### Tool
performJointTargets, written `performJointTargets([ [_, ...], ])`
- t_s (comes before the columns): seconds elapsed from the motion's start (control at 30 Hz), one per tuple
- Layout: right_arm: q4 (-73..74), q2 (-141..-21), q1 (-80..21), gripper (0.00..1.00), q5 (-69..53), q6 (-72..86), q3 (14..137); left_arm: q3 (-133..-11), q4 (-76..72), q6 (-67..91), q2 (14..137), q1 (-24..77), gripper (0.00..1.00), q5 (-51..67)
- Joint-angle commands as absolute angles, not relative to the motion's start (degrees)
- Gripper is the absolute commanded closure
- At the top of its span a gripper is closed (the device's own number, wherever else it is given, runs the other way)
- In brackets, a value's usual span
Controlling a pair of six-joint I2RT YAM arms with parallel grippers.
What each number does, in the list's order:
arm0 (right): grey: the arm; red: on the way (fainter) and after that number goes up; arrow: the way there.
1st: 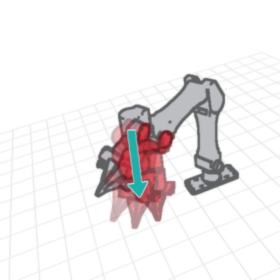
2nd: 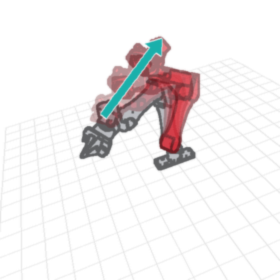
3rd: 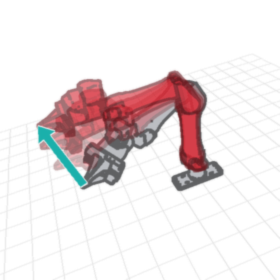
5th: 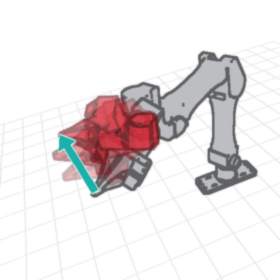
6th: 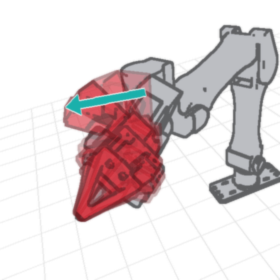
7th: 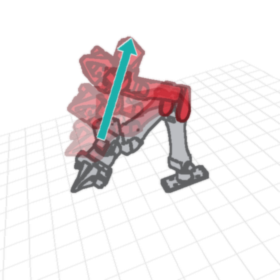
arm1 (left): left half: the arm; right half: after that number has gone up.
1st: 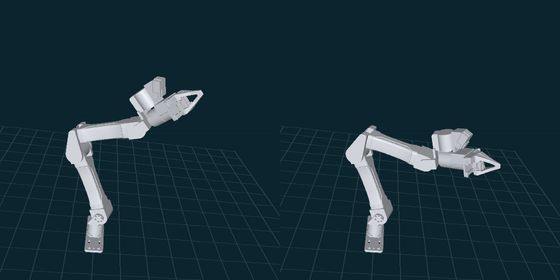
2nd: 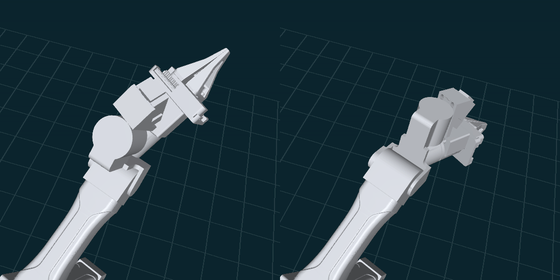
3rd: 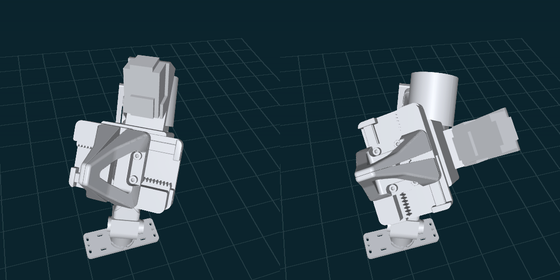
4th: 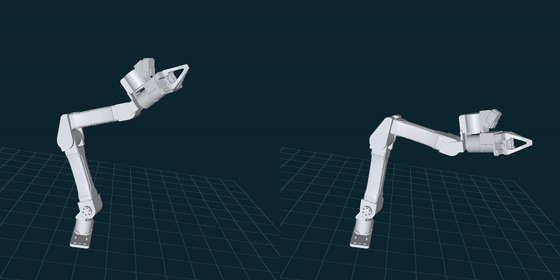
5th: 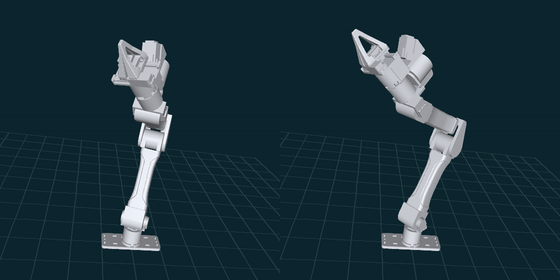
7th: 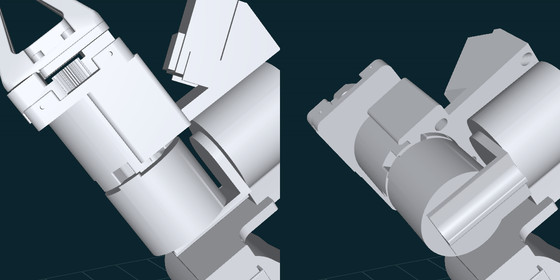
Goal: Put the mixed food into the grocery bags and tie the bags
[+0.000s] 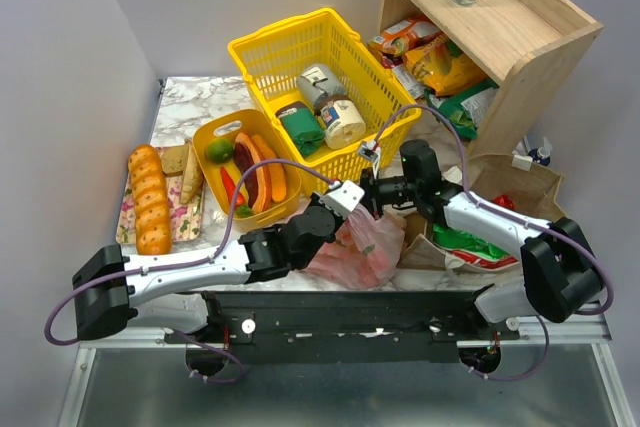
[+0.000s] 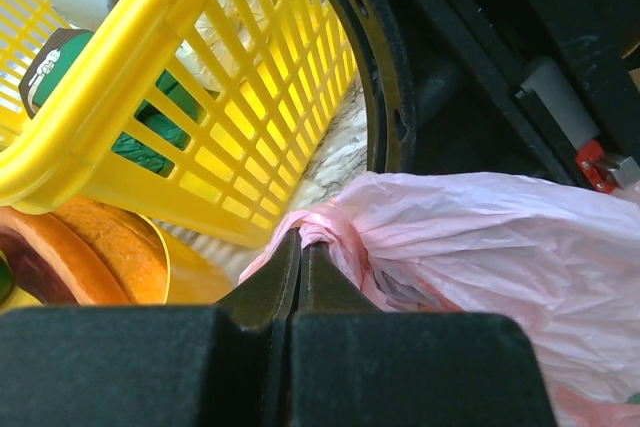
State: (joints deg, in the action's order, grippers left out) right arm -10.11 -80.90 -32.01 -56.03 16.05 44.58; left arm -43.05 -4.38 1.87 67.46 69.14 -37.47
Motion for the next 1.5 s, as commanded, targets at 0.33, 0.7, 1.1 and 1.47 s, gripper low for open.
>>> performJointTargets([
  [0.33,-6.42,-75.85,-32.61,0.99,-49.05,19.07,42.1,-49.47,5.7,6.24,61.02,69.61,0.39,-30.08],
  [0.7,-4.31,-74.0,-32.61,0.99,-47.02,19.16,42.63,-55.02,21.53,24.06,52.56,66.8,0.42,-14.88],
  [1.1,-3.96,-73.21,-32.61,0.99,-46.93,18.98,42.45,-51.95,20.92,33.57,53.7,58.98,0.54,-0.88],
  [1.47,-3.25,-72.25,-32.61,0.99,-47.02,18.63,42.54,-52.73,24.26,27.43,58.44,54.93,0.52,-4.91],
])
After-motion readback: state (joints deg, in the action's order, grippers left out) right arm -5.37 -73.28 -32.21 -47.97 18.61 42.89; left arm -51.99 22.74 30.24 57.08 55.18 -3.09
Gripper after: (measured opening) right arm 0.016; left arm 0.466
